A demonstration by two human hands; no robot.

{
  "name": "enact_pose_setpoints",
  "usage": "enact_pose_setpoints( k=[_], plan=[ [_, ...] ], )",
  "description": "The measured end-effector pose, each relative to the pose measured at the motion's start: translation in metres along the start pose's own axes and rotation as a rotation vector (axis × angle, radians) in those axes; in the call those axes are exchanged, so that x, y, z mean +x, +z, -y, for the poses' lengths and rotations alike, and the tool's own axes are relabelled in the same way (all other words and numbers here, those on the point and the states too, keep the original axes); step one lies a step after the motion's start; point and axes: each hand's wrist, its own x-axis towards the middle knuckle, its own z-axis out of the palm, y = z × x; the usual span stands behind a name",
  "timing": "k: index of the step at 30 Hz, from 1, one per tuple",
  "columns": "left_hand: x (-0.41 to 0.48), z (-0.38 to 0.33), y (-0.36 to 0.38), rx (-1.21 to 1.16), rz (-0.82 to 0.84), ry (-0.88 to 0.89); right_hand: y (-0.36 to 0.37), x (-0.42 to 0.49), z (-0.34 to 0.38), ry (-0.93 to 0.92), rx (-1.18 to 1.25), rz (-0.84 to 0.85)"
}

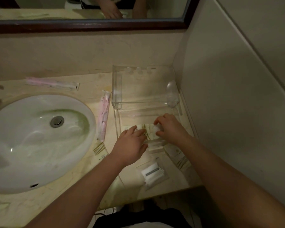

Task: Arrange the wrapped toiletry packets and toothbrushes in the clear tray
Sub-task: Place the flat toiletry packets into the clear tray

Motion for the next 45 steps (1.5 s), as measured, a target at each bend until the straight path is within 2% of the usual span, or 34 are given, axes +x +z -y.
enact_pose_setpoints(
  k=[2,4,6,7,8,11,14,17,19,21,24,28,35,38,40,42,45],
  plan=[
    [0.001,0.002,0.000,-0.014,-0.006,0.000,-0.004,-0.004,0.000,0.004,0.078,-0.017],
    [0.000,0.000,-0.002,-0.061,-0.071,0.017,-0.015,-0.014,-0.002,0.056,0.206,-0.163],
    [-0.003,-0.007,-0.003,-0.145,-0.206,0.018,-0.027,-0.032,-0.010,0.174,0.305,-0.341],
    [-0.007,-0.012,-0.003,-0.190,-0.277,-0.006,-0.030,-0.044,-0.015,0.257,0.343,-0.378],
    [-0.012,-0.017,-0.003,-0.230,-0.337,-0.047,-0.029,-0.057,-0.022,0.344,0.370,-0.368],
    [-0.035,-0.020,0.002,-0.339,-0.469,-0.200,-0.010,-0.091,-0.033,0.518,0.333,-0.200],
    [-0.066,-0.006,0.007,-0.434,-0.575,-0.330,0.014,-0.109,-0.029,0.532,0.220,-0.087],
    [-0.093,0.016,0.006,-0.524,-0.678,-0.540,0.024,-0.114,-0.020,0.532,0.258,-0.124],
    [-0.105,0.036,0.005,-0.553,-0.673,-0.689,0.026,-0.116,-0.015,0.511,0.300,-0.114],
    [-0.113,0.053,0.006,-0.526,-0.562,-0.746,0.023,-0.121,-0.005,0.427,0.279,-0.027],
    [-0.117,0.064,0.007,-0.443,-0.372,-0.709,0.015,-0.124,0.018,0.326,0.322,0.045],
    [-0.114,0.061,0.007,-0.312,-0.268,-0.675,0.009,-0.119,0.048,0.258,0.338,-0.025],
    [-0.109,0.062,0.009,-0.252,-0.247,-0.712,0.011,-0.102,0.078,0.232,0.520,-0.023],
    [-0.110,0.048,0.009,-0.206,-0.363,-0.655,0.011,-0.100,0.080,0.288,0.656,-0.020],
    [-0.106,0.032,0.005,-0.286,-0.528,-0.549,0.008,-0.100,0.078,0.289,0.674,-0.016],
    [-0.095,0.014,-0.011,-0.551,-0.599,-0.436,0.001,-0.099,0.077,0.257,0.679,0.001],
    [-0.068,-0.005,-0.036,-0.872,-0.401,-0.359,-0.011,-0.092,0.077,0.197,0.702,0.012]
  ],
)
